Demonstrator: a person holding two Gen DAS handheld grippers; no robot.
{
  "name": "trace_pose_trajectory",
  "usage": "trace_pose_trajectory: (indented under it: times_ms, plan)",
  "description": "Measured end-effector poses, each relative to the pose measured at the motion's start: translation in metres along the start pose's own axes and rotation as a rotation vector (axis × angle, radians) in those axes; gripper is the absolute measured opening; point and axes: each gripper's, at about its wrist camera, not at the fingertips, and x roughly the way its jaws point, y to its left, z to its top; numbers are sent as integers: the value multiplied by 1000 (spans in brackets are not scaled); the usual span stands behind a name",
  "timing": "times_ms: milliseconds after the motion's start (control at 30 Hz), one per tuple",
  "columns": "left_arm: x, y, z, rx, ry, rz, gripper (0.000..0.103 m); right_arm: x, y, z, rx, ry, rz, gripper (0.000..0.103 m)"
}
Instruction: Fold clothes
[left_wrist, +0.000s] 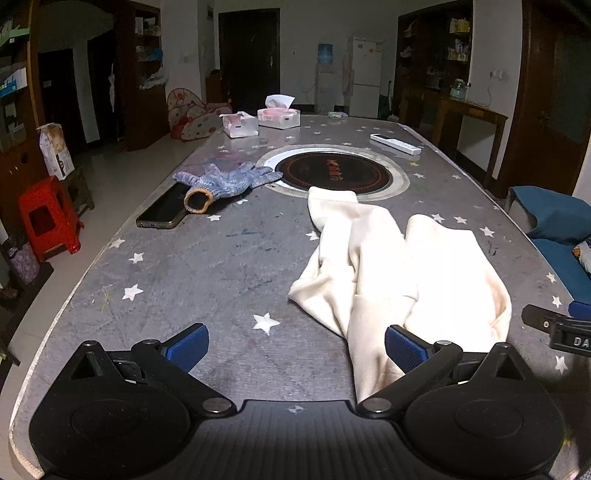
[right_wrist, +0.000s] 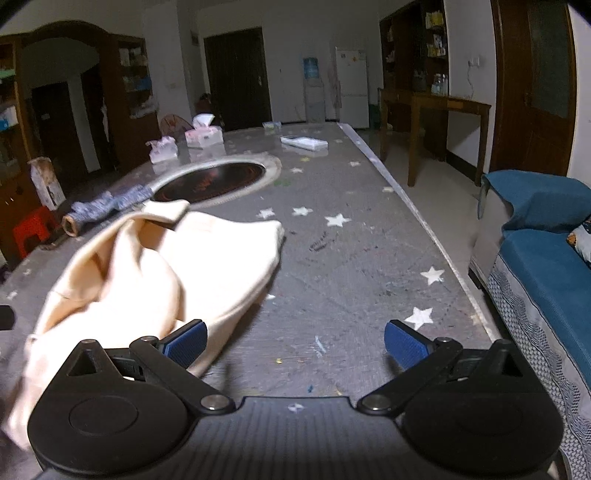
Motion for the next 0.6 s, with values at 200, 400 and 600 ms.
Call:
trace_pose_trajectory:
  times_ms: [200, 400, 600]
  plan:
    - [-7, -1, -3, 0, -8, 0, 103, -24, 10, 2, -34, -38, 8, 103]
    - [-15, -1, -5, 8, -22, -6, 103, -43, 22, 5, -72, -62, 28, 103]
    - [-19, -1, -6, 9, -26, -8, 103, -53, 33, 4, -114, -74, 49, 103]
